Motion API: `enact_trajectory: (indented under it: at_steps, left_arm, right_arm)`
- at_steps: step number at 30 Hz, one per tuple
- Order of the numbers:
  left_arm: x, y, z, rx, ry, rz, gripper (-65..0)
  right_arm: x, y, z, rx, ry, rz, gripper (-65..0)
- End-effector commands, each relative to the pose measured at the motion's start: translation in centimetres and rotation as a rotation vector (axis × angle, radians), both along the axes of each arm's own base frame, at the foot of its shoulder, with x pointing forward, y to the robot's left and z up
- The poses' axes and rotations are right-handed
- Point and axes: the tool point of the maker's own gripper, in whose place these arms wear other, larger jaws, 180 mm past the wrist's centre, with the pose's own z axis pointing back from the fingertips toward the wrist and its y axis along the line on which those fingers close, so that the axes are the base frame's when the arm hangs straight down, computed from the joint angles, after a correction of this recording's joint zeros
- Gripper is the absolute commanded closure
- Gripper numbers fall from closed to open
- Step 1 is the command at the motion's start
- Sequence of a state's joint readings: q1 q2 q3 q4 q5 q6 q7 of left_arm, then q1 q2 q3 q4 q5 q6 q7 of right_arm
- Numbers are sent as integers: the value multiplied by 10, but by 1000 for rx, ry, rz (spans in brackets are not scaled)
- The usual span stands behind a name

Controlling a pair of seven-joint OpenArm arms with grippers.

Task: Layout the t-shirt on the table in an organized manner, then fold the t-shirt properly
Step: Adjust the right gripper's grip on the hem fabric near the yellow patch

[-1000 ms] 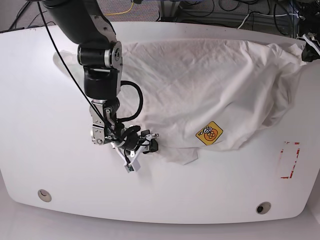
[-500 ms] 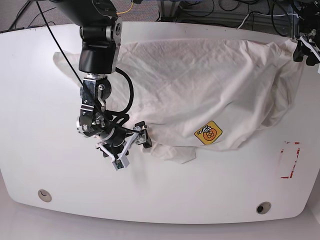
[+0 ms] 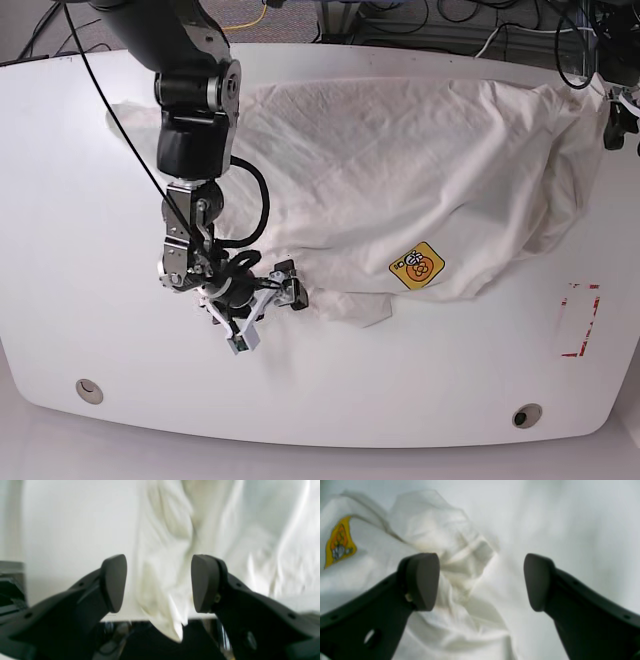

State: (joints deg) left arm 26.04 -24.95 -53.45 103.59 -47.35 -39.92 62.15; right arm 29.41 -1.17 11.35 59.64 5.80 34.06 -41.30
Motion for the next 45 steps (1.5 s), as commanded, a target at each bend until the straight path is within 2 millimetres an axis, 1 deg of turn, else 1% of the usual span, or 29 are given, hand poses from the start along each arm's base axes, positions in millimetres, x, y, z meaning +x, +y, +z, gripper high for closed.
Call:
enact_trajectory:
  at_steps: [1, 3, 6, 10, 12, 19, 21, 23, 24, 25, 26, 31, 32, 34, 39, 42, 45]
  left_arm:
    - [10, 5, 18, 29, -51, -6, -382]
    - [11, 9, 20, 38, -41, 7, -382]
    - [12, 18, 25, 52, -30, 36, -382]
    - [11, 23, 28, 58, -28, 60, -382]
    - [11, 23, 27, 56, -26, 62, -382]
    - [10, 23, 27, 55, -25, 61, -382]
    - [10, 23, 27, 56, -25, 62, -382]
    - [10, 23, 27, 56, -25, 62, -382]
    - [10, 23, 27, 56, -25, 62, -382]
    - [10, 23, 27, 55, -25, 61, -382]
    - [10, 23, 27, 55, -25, 61, -382]
    - [11, 23, 27, 56, -26, 62, -382]
    - [11, 23, 27, 55, -27, 61, -382]
    - [10, 23, 27, 55, -25, 61, -382]
    - [10, 23, 27, 56, -23, 61, -381]
    - [10, 23, 27, 56, -23, 61, -381]
    - [9, 23, 26, 57, -21, 62, -381]
  right_arm:
    - [21, 3, 11, 81, -39, -33, -504]
    - [29, 2, 9, 117, -30, -53, -504]
    - [37, -9, 2, 148, -10, -87, -504]
    - [41, -16, -7, 177, 1, -116, -504]
    - [40, -20, -11, 178, 9, -124, -504]
    - [34, -18, -20, 184, 29, -126, -504]
    - [27, -17, -30, 183, 51, -126, -503]
    - [19, -14, -38, 184, 68, -124, -503]
    - [18, -13, -39, 186, 70, -122, -503]
    - [16, -3, -40, 198, 76, -112, -503]
    - [15, 1, -41, 202, 78, -108, -503]
    - [8, 12, -47, 216, 97, -98, -503]
    - [7, 20, -47, 225, 100, -90, -503]
    - [6, 27, -46, 234, 101, -82, -503]
    - [6, 33, -45, 242, 102, -75, -503]
    - [5, 45, -44, 256, 104, -61, -503]
    - [5, 50, -42, 262, 103, -56, -501]
